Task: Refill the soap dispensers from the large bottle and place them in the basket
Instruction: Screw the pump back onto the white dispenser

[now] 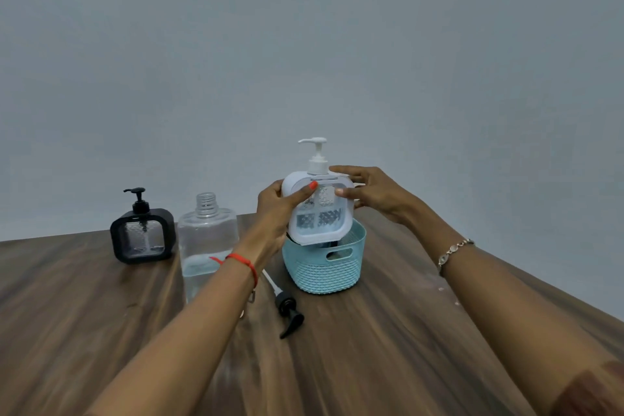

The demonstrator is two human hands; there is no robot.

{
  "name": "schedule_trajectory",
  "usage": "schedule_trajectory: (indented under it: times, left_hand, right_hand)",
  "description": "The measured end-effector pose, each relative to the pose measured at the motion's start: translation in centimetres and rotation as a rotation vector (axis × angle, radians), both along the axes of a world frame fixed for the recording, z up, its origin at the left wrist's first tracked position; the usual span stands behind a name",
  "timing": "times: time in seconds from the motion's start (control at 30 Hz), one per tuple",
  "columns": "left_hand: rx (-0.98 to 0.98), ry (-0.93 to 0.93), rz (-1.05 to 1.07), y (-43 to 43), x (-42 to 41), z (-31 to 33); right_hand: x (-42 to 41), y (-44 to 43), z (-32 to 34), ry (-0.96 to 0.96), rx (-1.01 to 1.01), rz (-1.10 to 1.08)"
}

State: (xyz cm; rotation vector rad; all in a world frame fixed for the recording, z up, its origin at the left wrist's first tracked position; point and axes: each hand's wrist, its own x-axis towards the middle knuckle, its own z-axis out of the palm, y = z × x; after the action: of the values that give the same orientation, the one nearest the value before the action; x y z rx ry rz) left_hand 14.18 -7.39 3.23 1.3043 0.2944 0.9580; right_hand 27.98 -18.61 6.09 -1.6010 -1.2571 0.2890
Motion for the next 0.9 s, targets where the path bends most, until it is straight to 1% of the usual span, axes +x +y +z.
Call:
schedule_trajectory:
  times: [0.1, 0.23, 0.33, 0.4, 0.6, 0.73, 0.9]
  left_hand:
    - [0.077, 0.061, 0.014, 1.2, 1.3, -0.4]
    - [0.164, 0.204, 0.050, 2.5, 2.6, -1.5]
    - [0.208, 0.249, 0.052, 3.3, 3.2, -2.5]
    - [0.243, 0.287, 0.093, 3.7, 3.4, -3.1]
    - [0.399, 0.470, 0.236, 4.0, 3.6, -3.6]
    - [0.482, 0.555, 0.252, 4.6, 3.9, -4.0]
    - [0.541, 0.614, 0.247, 5.0, 4.4, -4.1]
  right_hand:
    - [1.2, 1.0, -0.5, 0.009, -0.021, -0.028]
    - [2.6, 2.2, -1.9, 0.023, -0.085, -0.051]
    - [3.4, 2.9, -3.1, 0.003, -0.137, -0.077]
    - [3.8, 3.5, -3.6, -0.020, -0.165, -0.074]
    - [4.9, 4.4, -4.3, -0.123, -0.267, -0.094]
    - [5.2, 4.7, -4.7, -0.292, -0.336, -0.144]
    - [5.9, 5.6, -5.3, -0.397, -0.372, -0.202]
